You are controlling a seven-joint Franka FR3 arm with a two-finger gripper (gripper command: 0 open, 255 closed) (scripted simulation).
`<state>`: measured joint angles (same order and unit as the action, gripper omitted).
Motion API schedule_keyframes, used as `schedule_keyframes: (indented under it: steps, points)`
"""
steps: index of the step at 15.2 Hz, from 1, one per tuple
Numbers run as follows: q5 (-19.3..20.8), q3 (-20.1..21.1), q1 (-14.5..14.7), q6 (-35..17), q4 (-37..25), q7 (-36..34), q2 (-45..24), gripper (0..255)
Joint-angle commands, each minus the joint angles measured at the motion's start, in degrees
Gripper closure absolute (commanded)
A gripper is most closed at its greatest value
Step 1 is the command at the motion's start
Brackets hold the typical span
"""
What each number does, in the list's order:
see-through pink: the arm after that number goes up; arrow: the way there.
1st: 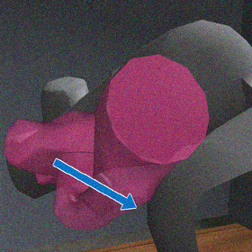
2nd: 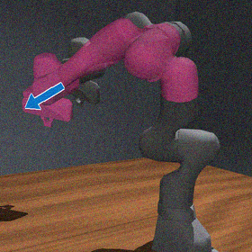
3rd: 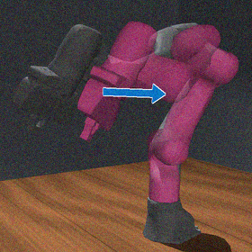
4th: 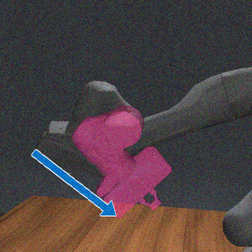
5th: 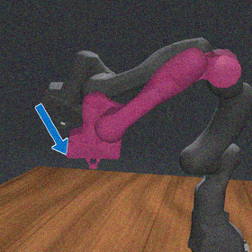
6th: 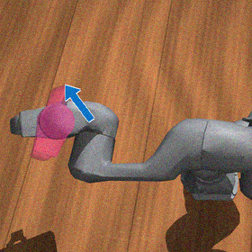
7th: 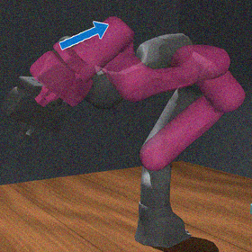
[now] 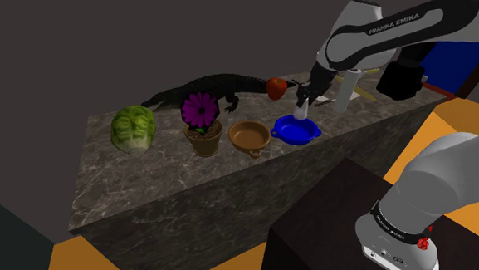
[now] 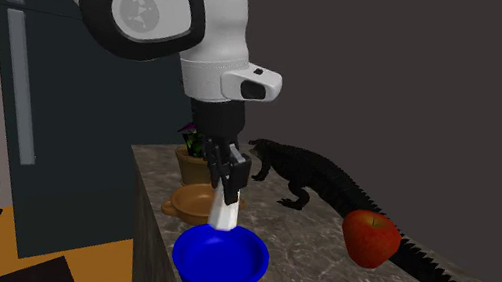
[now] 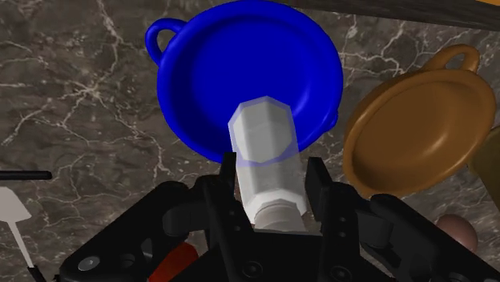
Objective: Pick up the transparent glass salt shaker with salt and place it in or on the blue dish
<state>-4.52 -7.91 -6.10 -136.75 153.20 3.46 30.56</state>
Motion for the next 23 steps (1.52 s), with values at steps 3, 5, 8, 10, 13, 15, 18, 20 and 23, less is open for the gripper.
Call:
schedule_keyframes:
  steps: [3, 5, 8, 10, 13, 15, 18, 20, 23]
  points:
    - [-0.49, -0.30, 0.37, -3.76, 1.78, 0.57, -1.95, 255]
    - [-0.77, -0.51, 0.58, -5.66, 2.67, 0.94, -2.97, 255]
    - [-1.28, -0.87, 0.96, -8.56, 3.90, 1.56, -4.65, 255]
    - [-1.50, -1.02, 1.12, -9.61, 4.31, 1.81, -5.30, 255]
    - [-1.50, -1.02, 1.12, -9.61, 4.31, 1.81, -5.30, 255]
    - [-1.50, -1.02, 1.12, -9.61, 4.31, 1.81, -5.30, 255]
    - [-1.50, -1.02, 1.12, -9.61, 4.31, 1.81, -5.30, 0]
    - [-1.50, -1.02, 1.12, -9.61, 4.31, 1.80, -5.30, 0]
    - [-1.50, -1.02, 1.12, -9.61, 4.31, 1.80, -5.30, 0]
